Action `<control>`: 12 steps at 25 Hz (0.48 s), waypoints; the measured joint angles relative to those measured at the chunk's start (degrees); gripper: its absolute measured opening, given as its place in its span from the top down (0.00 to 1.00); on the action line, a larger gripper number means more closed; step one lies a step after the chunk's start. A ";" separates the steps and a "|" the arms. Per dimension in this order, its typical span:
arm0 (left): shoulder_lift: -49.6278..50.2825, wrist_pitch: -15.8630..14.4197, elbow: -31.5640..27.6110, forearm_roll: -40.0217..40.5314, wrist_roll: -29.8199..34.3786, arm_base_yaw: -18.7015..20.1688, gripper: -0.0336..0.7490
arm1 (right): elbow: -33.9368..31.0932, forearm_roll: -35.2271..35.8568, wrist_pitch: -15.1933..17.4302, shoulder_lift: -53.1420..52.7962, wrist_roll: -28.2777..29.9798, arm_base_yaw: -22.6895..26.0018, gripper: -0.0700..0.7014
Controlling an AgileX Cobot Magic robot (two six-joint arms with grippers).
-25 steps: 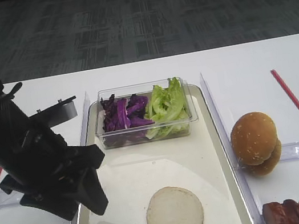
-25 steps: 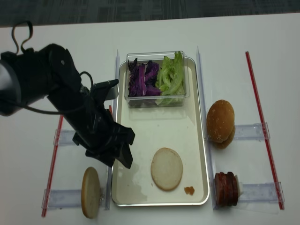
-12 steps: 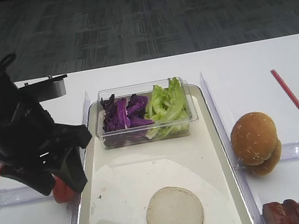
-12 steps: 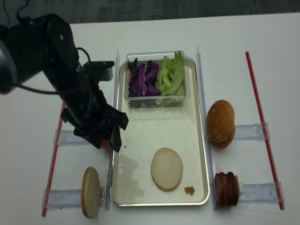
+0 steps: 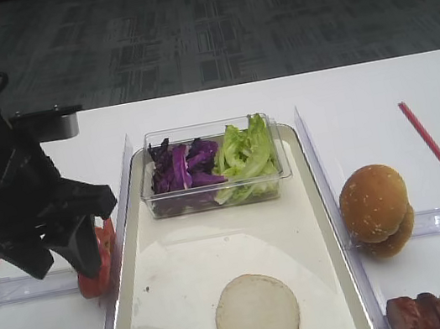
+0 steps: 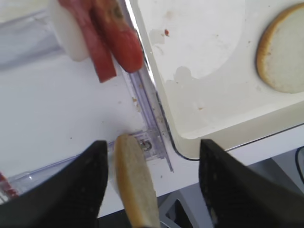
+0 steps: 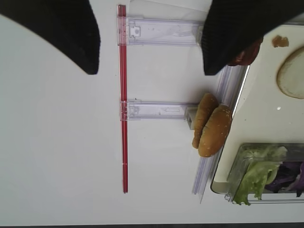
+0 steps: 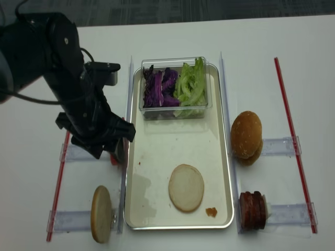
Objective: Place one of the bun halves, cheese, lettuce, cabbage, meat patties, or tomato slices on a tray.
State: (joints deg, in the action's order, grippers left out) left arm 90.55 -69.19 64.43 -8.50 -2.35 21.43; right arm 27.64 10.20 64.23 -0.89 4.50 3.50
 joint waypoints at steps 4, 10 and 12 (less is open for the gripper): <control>-2.18 -0.10 0.00 3.55 -0.03 0.00 0.41 | 0.00 0.00 0.00 0.00 0.00 0.00 0.30; -4.42 -0.47 0.00 6.89 -0.26 -0.93 0.41 | 0.00 0.00 0.00 0.00 0.00 0.00 0.30; -4.64 -0.57 0.00 7.24 -0.26 -1.61 0.41 | 0.00 0.00 -0.10 0.00 0.00 0.00 0.30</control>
State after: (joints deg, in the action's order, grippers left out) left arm 85.91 -69.76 64.43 -1.26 -2.61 19.82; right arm 27.64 10.20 64.12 -0.89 4.50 3.50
